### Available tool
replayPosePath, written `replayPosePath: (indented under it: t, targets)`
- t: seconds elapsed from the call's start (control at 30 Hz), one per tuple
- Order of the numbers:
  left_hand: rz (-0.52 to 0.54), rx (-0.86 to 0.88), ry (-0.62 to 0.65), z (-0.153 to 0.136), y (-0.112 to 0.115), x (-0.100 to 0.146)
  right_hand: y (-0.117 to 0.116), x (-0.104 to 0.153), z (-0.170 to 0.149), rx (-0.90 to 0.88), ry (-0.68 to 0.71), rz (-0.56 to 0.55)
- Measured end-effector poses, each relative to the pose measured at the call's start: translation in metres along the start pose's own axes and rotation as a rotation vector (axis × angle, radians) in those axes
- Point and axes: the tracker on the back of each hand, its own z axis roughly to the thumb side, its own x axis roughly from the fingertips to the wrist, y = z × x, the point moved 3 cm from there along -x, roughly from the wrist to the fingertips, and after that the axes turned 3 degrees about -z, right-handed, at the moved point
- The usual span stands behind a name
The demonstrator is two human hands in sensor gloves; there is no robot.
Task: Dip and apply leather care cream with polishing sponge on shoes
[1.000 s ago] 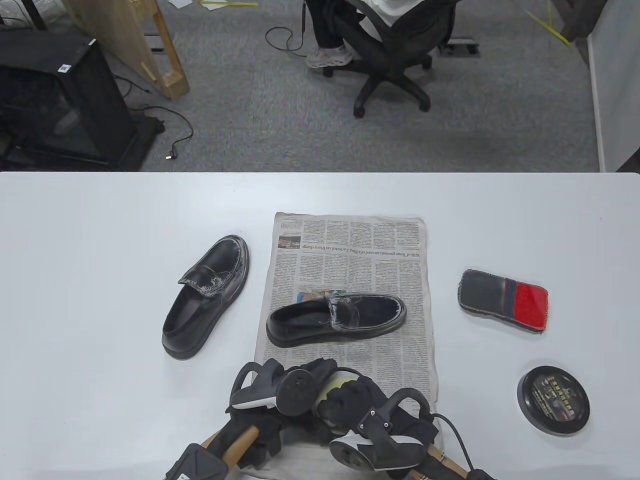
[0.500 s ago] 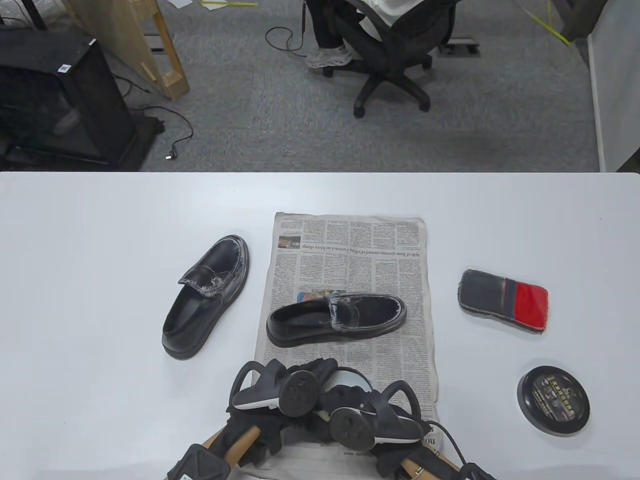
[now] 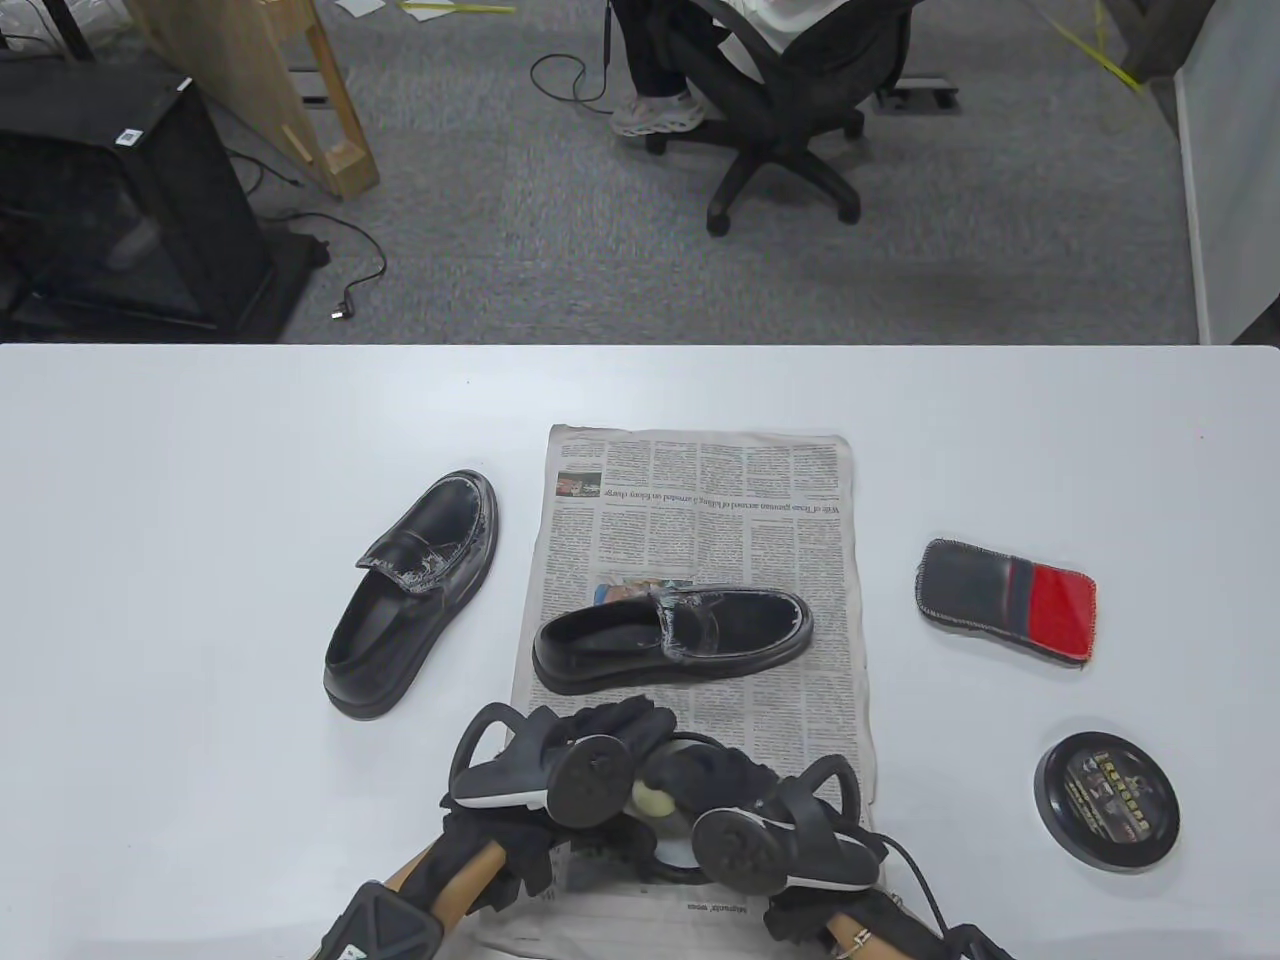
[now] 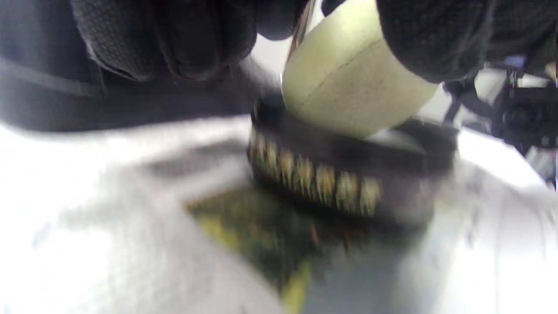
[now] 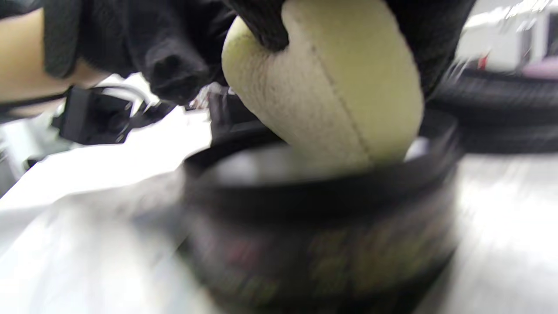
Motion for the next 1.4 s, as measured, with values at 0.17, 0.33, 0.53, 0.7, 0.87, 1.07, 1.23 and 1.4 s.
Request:
replayPosePath:
  t: [0.17, 0.33, 0.53, 0.7, 0.87, 1.07, 1.23, 1.4]
  targets:
    - [0.299, -0.061, -0.188, -0.018, -0.038, 0.001, 0.032, 0.003, -0.048, -0.012, -0.213, -0.199]
    - [0.157, -0.162, -0.381, -0.046, -0.035, -0.041, 0.032, -0.002, -0.105, 0.134, -0.447, -0.256]
    - [-0.033, -0.173, -0.446, -0.071, -0.018, -0.07, 0.012, -0.026, -0.142, 0.129, -0.532, -0.212]
    - [-0.008, -0.208, -0.444, -0.079, -0.008, -0.075, -0.017, -0.056, -0.132, 0.084, -0.417, -0.061]
    - [0.016, -0.256, -0.456, -0.079, -0.005, -0.074, -0.029, -0.067, -0.125, 0.295, -0.391, -0.008]
    - [0.022, -0.258, -0.501, -0.083, -0.005, -0.075, -0.028, -0.054, -0.145, 0.305, -0.445, 0.001]
    - [0.012, -0.26, -0.516, -0.082, -0.007, -0.077, -0.024, -0.035, -0.129, 0.38, -0.35, -0.011]
    - [0.015, -0.262, -0.498, -0.081, -0.006, -0.078, -0.021, -0.03, -0.095, 0.34, -0.236, -0.036]
